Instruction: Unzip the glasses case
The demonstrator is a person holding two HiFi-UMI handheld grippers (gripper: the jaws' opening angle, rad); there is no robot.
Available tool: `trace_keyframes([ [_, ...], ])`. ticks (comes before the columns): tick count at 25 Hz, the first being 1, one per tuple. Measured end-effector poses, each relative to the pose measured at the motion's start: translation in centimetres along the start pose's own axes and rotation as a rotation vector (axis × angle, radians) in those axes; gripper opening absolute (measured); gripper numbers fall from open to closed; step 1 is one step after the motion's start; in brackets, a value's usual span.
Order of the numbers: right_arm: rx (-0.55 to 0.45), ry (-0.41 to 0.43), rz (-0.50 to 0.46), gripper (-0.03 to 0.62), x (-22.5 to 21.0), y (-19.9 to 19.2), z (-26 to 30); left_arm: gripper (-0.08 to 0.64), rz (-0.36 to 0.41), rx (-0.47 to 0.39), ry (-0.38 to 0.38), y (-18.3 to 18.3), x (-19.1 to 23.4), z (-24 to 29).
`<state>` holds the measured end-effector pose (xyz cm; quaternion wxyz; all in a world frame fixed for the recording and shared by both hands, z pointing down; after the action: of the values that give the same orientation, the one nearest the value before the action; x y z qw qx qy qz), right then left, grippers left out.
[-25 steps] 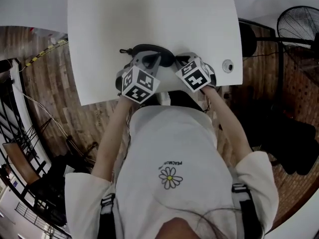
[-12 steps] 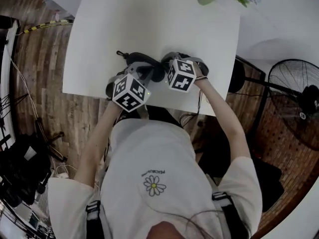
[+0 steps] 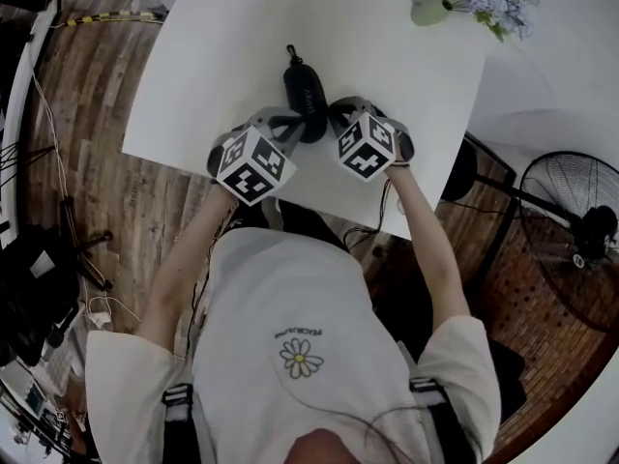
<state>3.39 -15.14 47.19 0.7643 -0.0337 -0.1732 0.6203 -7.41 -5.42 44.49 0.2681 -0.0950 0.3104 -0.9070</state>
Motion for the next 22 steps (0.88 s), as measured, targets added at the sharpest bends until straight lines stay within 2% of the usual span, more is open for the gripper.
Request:
trace_keyframes([
  [2,0.015,-0.017,0.112,0.008,1.3,-1.6,-0.4,0.012,0.012,0.008,0.013,0.2,-0.1,-0.2],
  [4,0.008,0.006,0.197,0.008,3.3,-2.4,-0.8,0.012,0.034,0.027,0.020,0.4,-0.5,0.0],
  [8,-0.033,0.080,0.279,0.008,8.6,-1.9,-1.3,0.012,0.108,0.109,0.020,0.6,-1.8,1.1],
  [12,-0.038,0.072,0.365,0.008,10.4,-1.7,-1.1,0.012,0.135,0.135,0.012,0.4,-2.1,1.1],
  [14,-0.021,0.053,0.381,0.008,10.1,-2.0,-1.1,0.012,0.135,0.156,0.002,0.5,-2.0,1.3],
  [18,0.039,-0.017,0.339,0.008,9.1,-3.2,-1.1,0.012,0.160,0.166,-0.003,0.8,-1.9,1.6],
  [22,0.090,-0.092,0.361,0.008,6.7,-5.6,-1.2,0.012,0.182,0.168,0.005,0.7,-2.1,1.6],
])
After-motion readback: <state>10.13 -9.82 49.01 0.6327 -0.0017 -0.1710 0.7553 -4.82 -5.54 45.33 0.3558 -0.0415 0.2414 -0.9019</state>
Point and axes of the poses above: the fingertips, and each gripper's own axes: z forward along the fingers, x to its left, y out of its top, the point moved 10 cm from there along -z, backward along the fingers, and after that the axes turned 10 degrees about x, right-handed, at the moved point
